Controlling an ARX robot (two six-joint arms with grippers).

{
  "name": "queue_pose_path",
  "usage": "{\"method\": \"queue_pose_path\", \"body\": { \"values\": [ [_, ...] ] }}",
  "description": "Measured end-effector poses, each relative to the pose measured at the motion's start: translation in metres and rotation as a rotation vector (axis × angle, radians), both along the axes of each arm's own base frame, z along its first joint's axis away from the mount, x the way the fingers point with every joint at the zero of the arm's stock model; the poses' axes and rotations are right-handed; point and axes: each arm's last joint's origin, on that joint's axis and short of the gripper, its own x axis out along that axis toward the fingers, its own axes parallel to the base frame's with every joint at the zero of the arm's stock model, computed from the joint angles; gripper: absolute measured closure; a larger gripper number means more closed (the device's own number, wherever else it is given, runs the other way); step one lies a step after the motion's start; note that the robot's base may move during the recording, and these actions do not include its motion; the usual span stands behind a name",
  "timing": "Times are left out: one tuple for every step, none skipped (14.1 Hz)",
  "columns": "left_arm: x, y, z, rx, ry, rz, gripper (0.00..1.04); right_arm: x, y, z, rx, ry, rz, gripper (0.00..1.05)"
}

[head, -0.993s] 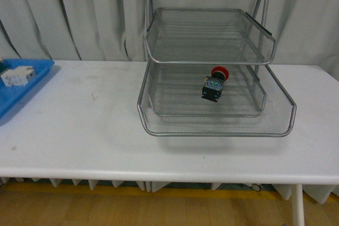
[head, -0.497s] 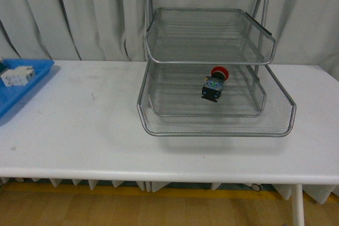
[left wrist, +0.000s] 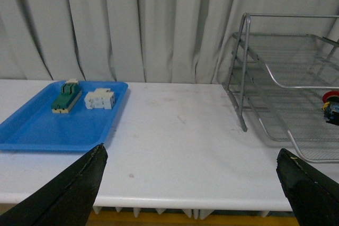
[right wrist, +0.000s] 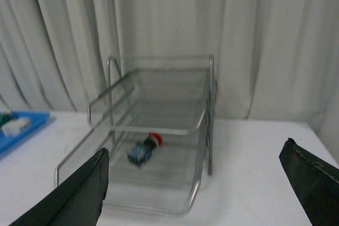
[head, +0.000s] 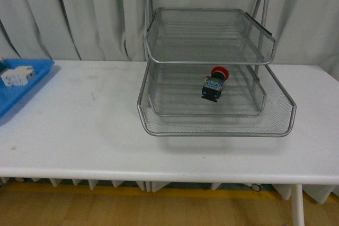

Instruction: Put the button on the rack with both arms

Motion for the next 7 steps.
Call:
{"method": "queue_pose_path", "body": {
  "values": [
    [0.000, 0.000, 0.000, 0.000, 0.000, 0.000, 0.07, 0.021, 0.000, 0.024, 0.018, -0.060, -0.010, 0.06],
    [0.000, 0.000, 0.000, 0.000, 0.000, 0.000, 0.07, 0.049, 0.000, 0.045, 0.038, -0.095, -0.017, 0.06],
    [0.000, 0.000, 0.000, 0.000, 0.000, 0.000, 0.07, 0.087, 0.004, 0.059, 0.070, -0.051, -0.021, 0.06],
    [0.000, 0.000, 0.000, 0.000, 0.000, 0.000, 0.07, 0.122, 0.011, 0.058, 0.101, 0.049, -0.005, 0.06],
    [0.000, 0.000, 0.000, 0.000, 0.000, 0.000, 0.07, 0.154, 0.022, 0.053, 0.137, 0.156, 0.021, 0.06],
    [0.000, 0.000, 0.000, 0.000, 0.000, 0.000, 0.07, 0.179, 0.037, 0.050, 0.163, 0.243, 0.052, 0.06],
    [0.000, 0.000, 0.000, 0.000, 0.000, 0.000, 0.07, 0.195, 0.056, 0.050, 0.189, 0.305, 0.101, 0.06]
  ]
}}
